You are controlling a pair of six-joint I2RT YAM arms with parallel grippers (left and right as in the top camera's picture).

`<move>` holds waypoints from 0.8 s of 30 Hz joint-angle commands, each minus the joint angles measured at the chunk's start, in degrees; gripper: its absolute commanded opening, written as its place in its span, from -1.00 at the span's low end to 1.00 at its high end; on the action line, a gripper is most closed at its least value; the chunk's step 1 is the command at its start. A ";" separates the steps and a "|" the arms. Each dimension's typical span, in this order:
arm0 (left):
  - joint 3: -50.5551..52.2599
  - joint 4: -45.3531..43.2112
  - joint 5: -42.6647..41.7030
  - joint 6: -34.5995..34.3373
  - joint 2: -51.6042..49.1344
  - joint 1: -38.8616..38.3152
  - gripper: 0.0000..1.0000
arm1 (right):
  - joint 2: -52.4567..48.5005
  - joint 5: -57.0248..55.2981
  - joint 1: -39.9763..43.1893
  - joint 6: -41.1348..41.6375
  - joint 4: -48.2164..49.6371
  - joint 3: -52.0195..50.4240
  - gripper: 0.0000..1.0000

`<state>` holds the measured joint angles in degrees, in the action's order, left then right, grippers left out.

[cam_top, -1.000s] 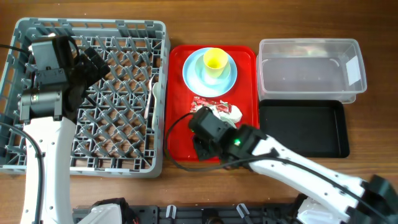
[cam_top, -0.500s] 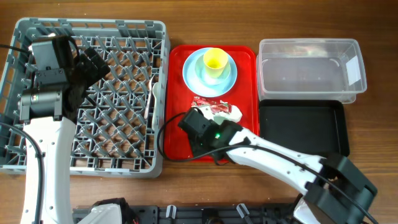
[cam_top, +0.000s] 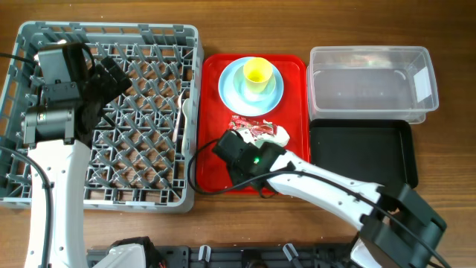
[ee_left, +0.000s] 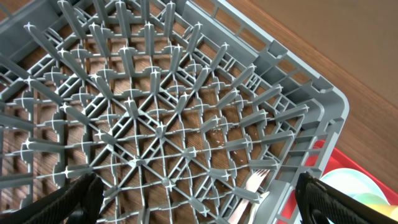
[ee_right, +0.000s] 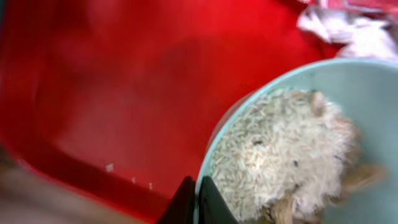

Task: Sort waste into correct bins and load items into the dishwasher rack
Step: 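Lift the green bowl with the right gripper over the black tray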

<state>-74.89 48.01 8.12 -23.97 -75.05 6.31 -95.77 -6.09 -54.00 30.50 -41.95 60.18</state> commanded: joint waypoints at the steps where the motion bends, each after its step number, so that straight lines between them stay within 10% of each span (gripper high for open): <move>1: -0.33 -0.11 0.33 -0.72 -0.02 0.31 1.00 | 5.46 -2.14 0.24 -1.95 -5.49 4.87 -0.91; 13: -0.33 -0.11 0.33 -0.72 -0.02 0.31 1.00 | 22.45 -6.95 12.81 -2.16 -20.31 7.10 -0.91; 24: -0.33 -0.11 0.33 -0.72 -0.02 0.31 1.00 | 26.88 37.20 54.16 -31.32 -21.66 5.73 -0.92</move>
<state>-74.89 48.01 8.10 -23.97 -75.05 6.28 -69.73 13.54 -7.42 11.40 -62.92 66.02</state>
